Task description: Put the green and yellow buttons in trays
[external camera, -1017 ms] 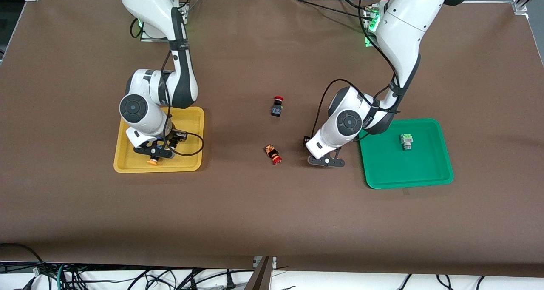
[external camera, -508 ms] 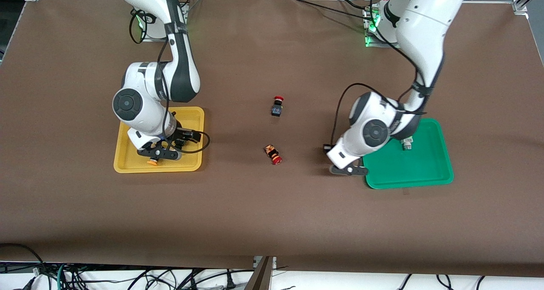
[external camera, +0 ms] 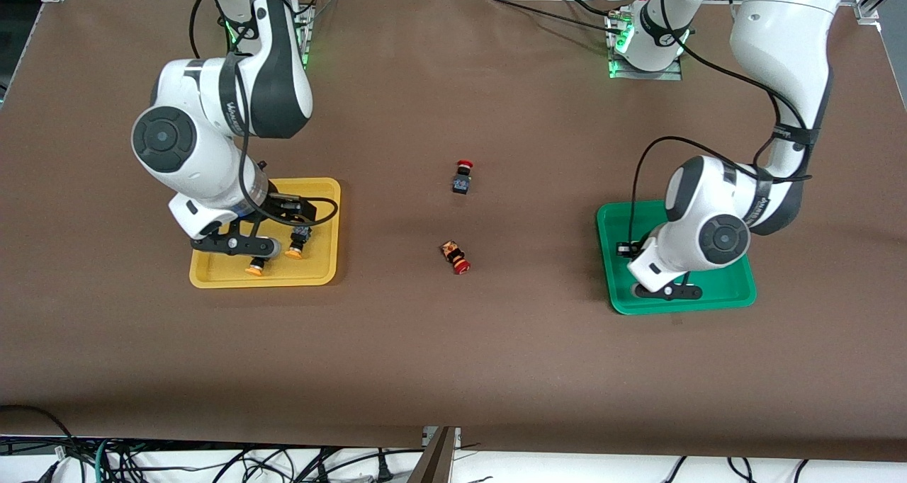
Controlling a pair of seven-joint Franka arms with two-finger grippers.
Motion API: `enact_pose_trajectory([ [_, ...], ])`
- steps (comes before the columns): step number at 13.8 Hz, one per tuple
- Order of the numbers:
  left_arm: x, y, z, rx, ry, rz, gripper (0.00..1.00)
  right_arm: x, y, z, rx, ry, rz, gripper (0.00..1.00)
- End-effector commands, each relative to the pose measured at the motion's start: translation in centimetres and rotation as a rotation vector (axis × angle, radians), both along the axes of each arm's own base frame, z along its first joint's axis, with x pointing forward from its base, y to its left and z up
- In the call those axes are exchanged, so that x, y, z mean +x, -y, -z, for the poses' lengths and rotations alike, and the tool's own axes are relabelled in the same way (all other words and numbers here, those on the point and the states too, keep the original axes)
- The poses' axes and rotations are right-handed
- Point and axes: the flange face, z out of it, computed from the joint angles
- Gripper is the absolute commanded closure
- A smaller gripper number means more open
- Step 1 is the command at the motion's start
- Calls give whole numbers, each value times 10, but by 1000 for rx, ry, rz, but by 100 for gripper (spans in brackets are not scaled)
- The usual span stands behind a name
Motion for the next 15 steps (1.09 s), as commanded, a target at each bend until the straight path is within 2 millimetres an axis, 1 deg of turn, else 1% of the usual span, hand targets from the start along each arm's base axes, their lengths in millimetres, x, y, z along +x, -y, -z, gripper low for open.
enact_pose_trajectory([
  [1,-15,-26,17,6,-38,22,83,-4,12,-28,14,12,-45,1],
  [2,-18,-27,24,3,-38,19,81,-6,17,-33,-11,13,-61,1],
  [3,-19,-29,28,2,-29,16,68,-8,15,-32,-28,4,-79,1],
  [4,-20,-28,34,-1,-32,17,57,-7,21,-35,-9,-4,-83,1],
  [6,-18,-28,30,1,-28,-1,3,-5,46,-48,31,-5,-79,1],
  [7,-15,-28,24,-4,-20,-4,0,-5,57,-59,38,6,-93,1],
  [8,-11,-27,16,-6,-6,-6,0,-6,71,-61,32,7,-99,1],
  [9,-3,-27,2,-9,15,-9,0,-7,85,-65,39,10,-93,1],
  [10,5,-26,-16,-8,21,-9,0,-9,93,-67,56,8,-91,1],
  [11,16,-25,-37,-9,30,-11,0,-12,108,-71,78,6,-80,1],
  [13,38,-28,-90,-10,56,-18,0,-21,123,-88,78,23,-94,1],
  [14,46,-32,-110,-7,70,-21,0,-25,129,-96,88,29,-89,1],
  [15,53,-40,-129,-10,91,-34,0,-28,135,-104,95,34,-84,1],
])
